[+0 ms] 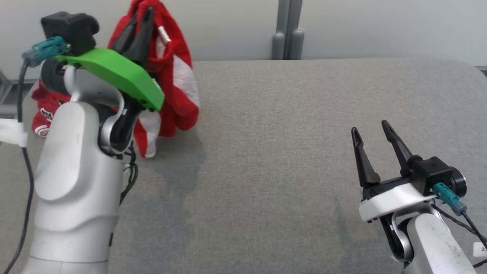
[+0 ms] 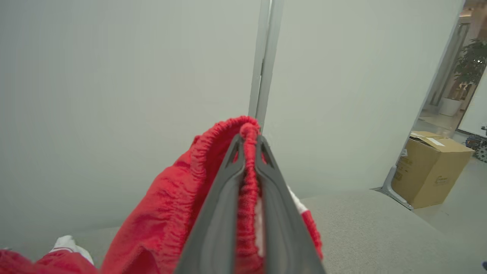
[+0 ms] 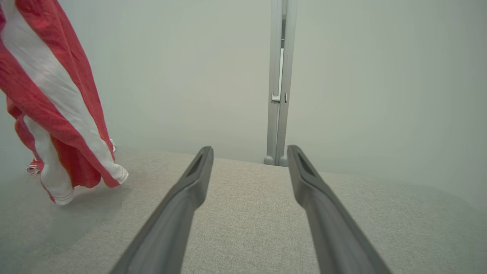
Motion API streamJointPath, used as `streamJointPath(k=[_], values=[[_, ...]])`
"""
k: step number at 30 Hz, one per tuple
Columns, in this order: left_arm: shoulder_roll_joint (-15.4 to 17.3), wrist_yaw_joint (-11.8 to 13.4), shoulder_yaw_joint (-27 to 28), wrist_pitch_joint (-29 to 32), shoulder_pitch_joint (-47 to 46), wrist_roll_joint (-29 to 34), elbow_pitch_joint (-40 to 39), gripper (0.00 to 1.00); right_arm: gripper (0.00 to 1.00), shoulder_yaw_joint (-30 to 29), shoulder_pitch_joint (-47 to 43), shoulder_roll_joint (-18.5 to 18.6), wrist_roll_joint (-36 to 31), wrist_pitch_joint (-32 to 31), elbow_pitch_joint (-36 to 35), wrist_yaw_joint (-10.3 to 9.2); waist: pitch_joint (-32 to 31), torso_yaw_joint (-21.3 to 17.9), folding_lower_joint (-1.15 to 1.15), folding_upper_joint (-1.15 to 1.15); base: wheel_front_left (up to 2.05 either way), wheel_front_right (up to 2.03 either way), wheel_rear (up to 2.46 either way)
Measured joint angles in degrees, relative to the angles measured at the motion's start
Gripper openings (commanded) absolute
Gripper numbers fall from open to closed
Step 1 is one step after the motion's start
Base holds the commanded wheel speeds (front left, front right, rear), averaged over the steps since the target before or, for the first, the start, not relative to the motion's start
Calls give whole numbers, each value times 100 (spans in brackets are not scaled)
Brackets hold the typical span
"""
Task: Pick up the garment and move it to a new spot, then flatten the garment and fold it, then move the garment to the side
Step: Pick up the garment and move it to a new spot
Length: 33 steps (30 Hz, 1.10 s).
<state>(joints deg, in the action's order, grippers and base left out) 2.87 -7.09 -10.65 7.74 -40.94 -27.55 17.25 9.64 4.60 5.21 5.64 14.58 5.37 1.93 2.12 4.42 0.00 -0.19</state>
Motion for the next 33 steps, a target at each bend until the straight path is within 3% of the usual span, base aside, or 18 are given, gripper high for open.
streamJointPath(k=[3, 13, 19, 23, 29, 33], values=[[-189, -3, -280, 143, -93, -70, -196, 0, 100, 88, -24, -21, 0, 0, 2, 9, -82, -208, 0, 0, 0, 0, 0], [-210, 14, -928, 338, -371, -532, -723, 0, 100, 388, -21, -142, 7, 0, -21, 85, -156, -963, 0, 0, 0, 0, 0], [-160, 476, -1716, 236, -123, -1462, -849, 0, 100, 535, 9, -153, 19, 0, -31, 109, -28, -1386, 0, 0, 0, 0, 0], [-164, 781, -2183, 29, 99, -1716, -851, 0, 100, 575, 121, -159, 47, 0, -60, 158, 134, -1621, 0, 0, 0, 0, 0], [-151, 1265, -2064, -278, 98, -1374, -342, 0, 100, 430, 208, -164, 75, 0, -166, 140, 480, -1846, 0, 0, 0, 0, 0], [-148, 1266, -1806, -435, 147, -1036, 181, 0, 100, 225, 208, -162, 89, 0, -224, 43, 718, -1890, 0, 0, 0, 0, 0]])
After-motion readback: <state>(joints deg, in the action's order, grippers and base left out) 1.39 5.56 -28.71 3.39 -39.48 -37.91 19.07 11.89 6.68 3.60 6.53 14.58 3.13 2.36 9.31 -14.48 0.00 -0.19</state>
